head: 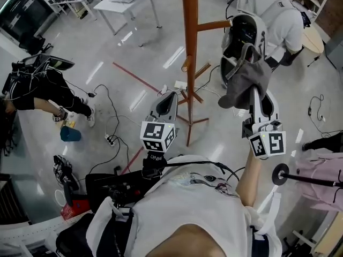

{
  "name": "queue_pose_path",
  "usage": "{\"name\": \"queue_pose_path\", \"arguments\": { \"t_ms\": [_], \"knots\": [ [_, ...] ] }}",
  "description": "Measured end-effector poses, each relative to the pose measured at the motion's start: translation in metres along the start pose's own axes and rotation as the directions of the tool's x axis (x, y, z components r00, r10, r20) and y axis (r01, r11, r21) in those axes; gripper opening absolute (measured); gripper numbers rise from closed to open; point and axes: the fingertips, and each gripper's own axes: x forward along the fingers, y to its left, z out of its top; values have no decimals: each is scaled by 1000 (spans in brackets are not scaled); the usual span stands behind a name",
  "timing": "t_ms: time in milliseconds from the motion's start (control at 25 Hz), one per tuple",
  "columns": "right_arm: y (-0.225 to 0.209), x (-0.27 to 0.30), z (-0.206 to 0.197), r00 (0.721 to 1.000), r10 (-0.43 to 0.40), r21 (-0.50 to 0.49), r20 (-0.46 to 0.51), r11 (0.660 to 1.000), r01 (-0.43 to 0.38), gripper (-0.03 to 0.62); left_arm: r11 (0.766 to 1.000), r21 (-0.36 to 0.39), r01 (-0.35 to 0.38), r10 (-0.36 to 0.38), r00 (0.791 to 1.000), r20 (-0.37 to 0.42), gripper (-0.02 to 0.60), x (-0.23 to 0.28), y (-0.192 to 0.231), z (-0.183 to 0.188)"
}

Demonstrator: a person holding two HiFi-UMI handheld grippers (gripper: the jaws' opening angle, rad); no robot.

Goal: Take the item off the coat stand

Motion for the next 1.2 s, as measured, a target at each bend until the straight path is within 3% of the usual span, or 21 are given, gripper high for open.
{"name": "queue_pose_path", "arguments": {
  "t_ms": [160, 480, 1200],
  "knots": [
    [13, -10, -27, 998, -50, -22, -48, 999, 49, 49, 1000, 4, 16, -16, 1000, 13, 3, 5, -8, 8],
    [31, -17, -61, 994, -38, -12, -104, 999, 37, 49, 1000, 4, 11, -11, 1000, 23, 3, 10, -8, 14],
    [47, -10, -62, 994, -5, -32, -108, 999, 1, 48, 1000, 6, 12, -13, 1000, 29, 3, 12, -10, 16]
  ]
}}
